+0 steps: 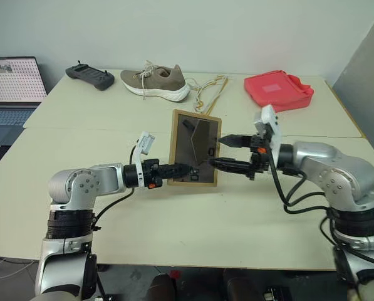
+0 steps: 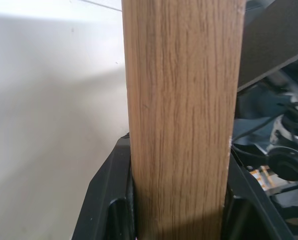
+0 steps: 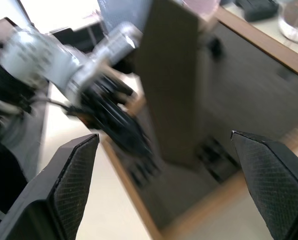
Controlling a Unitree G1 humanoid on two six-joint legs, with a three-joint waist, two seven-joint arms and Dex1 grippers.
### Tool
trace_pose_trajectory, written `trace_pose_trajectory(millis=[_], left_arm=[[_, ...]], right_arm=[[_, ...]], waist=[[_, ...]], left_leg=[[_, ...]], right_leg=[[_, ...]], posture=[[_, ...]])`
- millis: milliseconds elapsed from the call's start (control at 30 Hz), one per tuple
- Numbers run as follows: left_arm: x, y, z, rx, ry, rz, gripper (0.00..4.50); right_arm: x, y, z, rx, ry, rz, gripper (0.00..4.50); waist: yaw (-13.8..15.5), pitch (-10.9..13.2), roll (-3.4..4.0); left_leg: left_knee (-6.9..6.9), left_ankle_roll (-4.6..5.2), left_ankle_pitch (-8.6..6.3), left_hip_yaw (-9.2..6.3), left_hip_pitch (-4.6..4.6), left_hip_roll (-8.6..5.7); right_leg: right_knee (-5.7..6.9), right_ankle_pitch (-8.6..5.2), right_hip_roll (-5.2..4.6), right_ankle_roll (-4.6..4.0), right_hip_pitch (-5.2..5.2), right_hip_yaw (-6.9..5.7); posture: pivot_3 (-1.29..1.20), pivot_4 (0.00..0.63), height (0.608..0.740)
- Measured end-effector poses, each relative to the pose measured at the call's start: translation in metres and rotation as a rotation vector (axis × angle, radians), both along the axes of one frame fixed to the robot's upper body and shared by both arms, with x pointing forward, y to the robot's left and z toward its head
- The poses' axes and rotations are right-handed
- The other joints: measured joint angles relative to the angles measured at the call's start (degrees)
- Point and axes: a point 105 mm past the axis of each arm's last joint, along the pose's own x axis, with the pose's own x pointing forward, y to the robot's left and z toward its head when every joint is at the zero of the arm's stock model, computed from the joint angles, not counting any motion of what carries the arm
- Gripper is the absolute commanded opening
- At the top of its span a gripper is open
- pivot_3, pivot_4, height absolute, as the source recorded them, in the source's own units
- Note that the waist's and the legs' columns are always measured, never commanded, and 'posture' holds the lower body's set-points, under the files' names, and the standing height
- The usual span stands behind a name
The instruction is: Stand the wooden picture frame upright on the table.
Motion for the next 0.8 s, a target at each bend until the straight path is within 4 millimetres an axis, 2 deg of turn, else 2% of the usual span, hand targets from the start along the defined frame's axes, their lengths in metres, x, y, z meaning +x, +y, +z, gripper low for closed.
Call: trace_pose_trajectory(millis=[67, 100, 167, 267, 333, 467, 533, 600, 800], left_arm=[[-0.005, -0.002, 0.001, -0.044, 0.075, -0.024, 1.27], [-0.005, -0.001, 0.002, -0.075, 0.142, -0.034, 1.27], [-0.006, 0.002, 0.008, -0.152, 0.234, -0.064, 1.27], [-0.012, 0.007, 0.012, -0.171, 0.269, -0.094, 1.27], [-0.015, 0.004, 0.014, -0.171, 0.277, -0.114, 1.27], [-0.016, -0.005, 0.014, -0.193, 0.309, -0.145, 1.27], [-0.018, -0.007, 0.016, -0.206, 0.312, -0.157, 1.27], [-0.018, -0.008, 0.017, -0.211, 0.317, -0.159, 1.27], [-0.023, -0.017, 0.021, -0.238, 0.319, -0.195, 1.27]], right_arm=[[0.007, -0.017, -0.008, -0.095, -0.122, -0.059, 4.48], [0.016, -0.029, -0.009, -0.163, -0.253, -0.102, 4.48], [0.033, -0.055, -0.01, -0.366, -0.617, -0.183, 4.48], [0.039, -0.071, -0.007, -0.599, -1.098, -0.176, 4.48], [0.036, -0.064, -0.005, -0.599, -1.279, -0.123, 4.48], [0.029, -0.032, 0.004, -0.491, -1.545, -0.048, 4.48], [0.027, -0.023, 0.002, -0.479, -1.608, -0.006, 4.48], [0.028, -0.021, -0.003, -0.479, -1.62, 0.012, 4.48], [0.029, 0.006, -0.011, -0.432, -1.673, 0.088, 4.48]], waist=[[0.0, 0.0, -0.03], [0.0, 0.0, -0.04], [-0.2, 0.0, -0.08], [-0.6, 0.0, -0.08], [-0.9, 0.0, -0.08], [-1.2, 0.0, -0.08], [-1.1, 0.0, -0.08], [-0.9, 0.0, -0.08], [-0.7, 0.0, -0.08]], left_leg=[[0.02, 0.0, 0.0, -0.02, -0.01, 0.0], [0.02, 0.01, 0.0, -0.01, 0.0, -0.02], [0.03, 0.0, 0.0, 0.02, 0.01, -0.03], [-0.02, -0.05, 0.03, 0.14, 0.05, 0.01], [-0.07, -0.24, 0.13, 0.19, 0.11, 0.03], [0.08, -0.32, 0.18, 0.15, 0.16, 0.04], [0.09, -0.33, 0.19, 0.14, 0.16, 0.03], [0.11, -0.33, 0.19, 0.14, 0.16, 0.02], [0.11, -0.34, 0.19, 0.14, 0.16, 0.01]], right_leg=[[-0.04, 0.0, 0.0, 0.01, 0.02, -0.03], [-0.03, 0.0, 0.0, 0.02, 0.02, -0.02], [-0.03, 0.0, 0.0, 0.05, 0.02, 0.01], [-0.05, 0.0, 0.0, 0.04, -0.02, 0.14], [-0.01, 0.0, -0.01, 0.04, -0.02, 0.19], [0.29, 0.0, -0.01, 0.02, -0.02, 0.17], [0.29, 0.0, -0.02, 0.02, -0.02, 0.17], [0.29, 0.0, -0.03, 0.02, -0.02, 0.17], [0.31, 0.0, -0.06, 0.02, -0.02, 0.17]], posture=[[0.0, 0.15, 0.74], [0.0, 0.15, 0.74], [0.0, 0.15, 0.74], [0.0, 0.15, 0.74], [0.0, 0.15, 0.74], [0.0, 0.15, 0.74], [0.0, 0.15, 0.74], [0.0, 0.15, 0.74], [0.0, 0.15, 0.74]])
